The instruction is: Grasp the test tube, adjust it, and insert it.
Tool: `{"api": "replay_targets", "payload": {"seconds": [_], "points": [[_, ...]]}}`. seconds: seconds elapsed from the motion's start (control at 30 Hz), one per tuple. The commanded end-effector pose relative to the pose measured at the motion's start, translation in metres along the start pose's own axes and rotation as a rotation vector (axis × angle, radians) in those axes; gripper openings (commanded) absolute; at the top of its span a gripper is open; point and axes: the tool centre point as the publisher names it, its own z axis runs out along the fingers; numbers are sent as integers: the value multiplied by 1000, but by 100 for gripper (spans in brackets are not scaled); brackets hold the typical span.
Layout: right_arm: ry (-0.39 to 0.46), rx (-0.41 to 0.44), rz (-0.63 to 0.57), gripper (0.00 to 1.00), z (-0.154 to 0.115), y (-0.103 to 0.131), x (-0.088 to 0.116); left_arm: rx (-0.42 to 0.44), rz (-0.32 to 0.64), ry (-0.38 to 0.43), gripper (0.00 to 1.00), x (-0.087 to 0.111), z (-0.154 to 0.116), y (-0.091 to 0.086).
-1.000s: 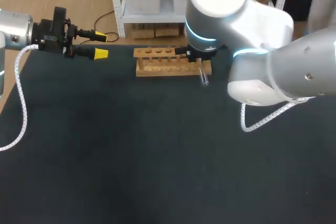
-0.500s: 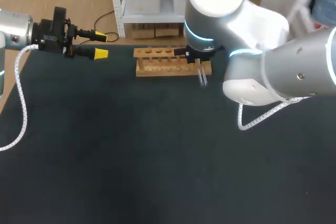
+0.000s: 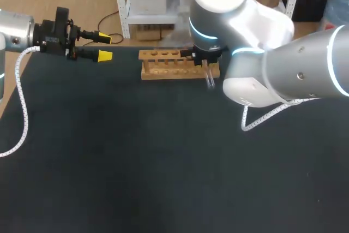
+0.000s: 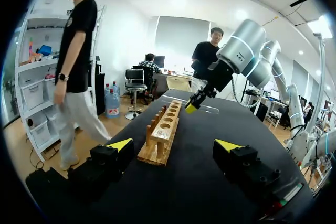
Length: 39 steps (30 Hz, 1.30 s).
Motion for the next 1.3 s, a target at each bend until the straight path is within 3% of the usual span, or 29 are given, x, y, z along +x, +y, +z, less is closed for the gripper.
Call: {"api": "replay_targets", "payload": {"seconds": [0.03, 0.83, 1.3], "points": [[9, -5, 0, 0, 4, 1, -1, 0, 2, -1, 100, 1, 0, 0], [57, -59, 0, 0, 17, 5, 6, 0, 2, -1, 100, 1, 0, 0], [60, -56, 10, 0, 9, 3, 10, 0, 2, -1, 100, 1, 0, 0]]}}
